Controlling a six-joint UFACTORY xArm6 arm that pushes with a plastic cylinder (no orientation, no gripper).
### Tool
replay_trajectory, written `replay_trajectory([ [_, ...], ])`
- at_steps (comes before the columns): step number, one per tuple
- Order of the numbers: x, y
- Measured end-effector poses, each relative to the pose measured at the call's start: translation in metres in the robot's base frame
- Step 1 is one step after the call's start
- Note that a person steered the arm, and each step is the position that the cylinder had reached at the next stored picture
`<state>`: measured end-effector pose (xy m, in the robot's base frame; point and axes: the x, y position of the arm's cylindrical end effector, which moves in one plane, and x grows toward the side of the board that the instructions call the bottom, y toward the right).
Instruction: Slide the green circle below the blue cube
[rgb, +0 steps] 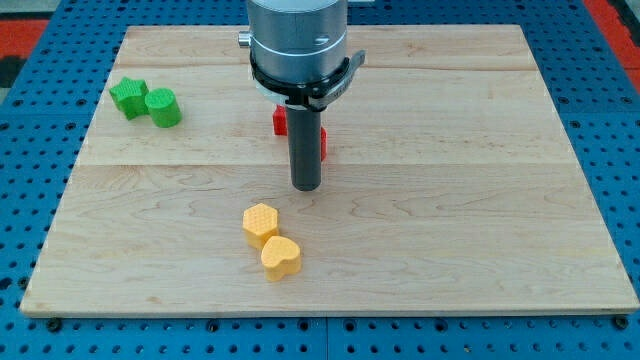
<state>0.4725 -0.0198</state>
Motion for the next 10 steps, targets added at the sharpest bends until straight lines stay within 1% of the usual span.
replay_trajectory([
  [1, 0.010, -0.013],
  [2, 0.015, -0.061],
  [3, 0.004, -0.096],
  [4, -0.027, -0.170],
  [5, -0.082, -0.220],
  [6, -0.094, -0.210],
  [7, -0.123, -0.171],
  [9, -0.150, -0.116],
  [10, -0.152, -0.118],
])
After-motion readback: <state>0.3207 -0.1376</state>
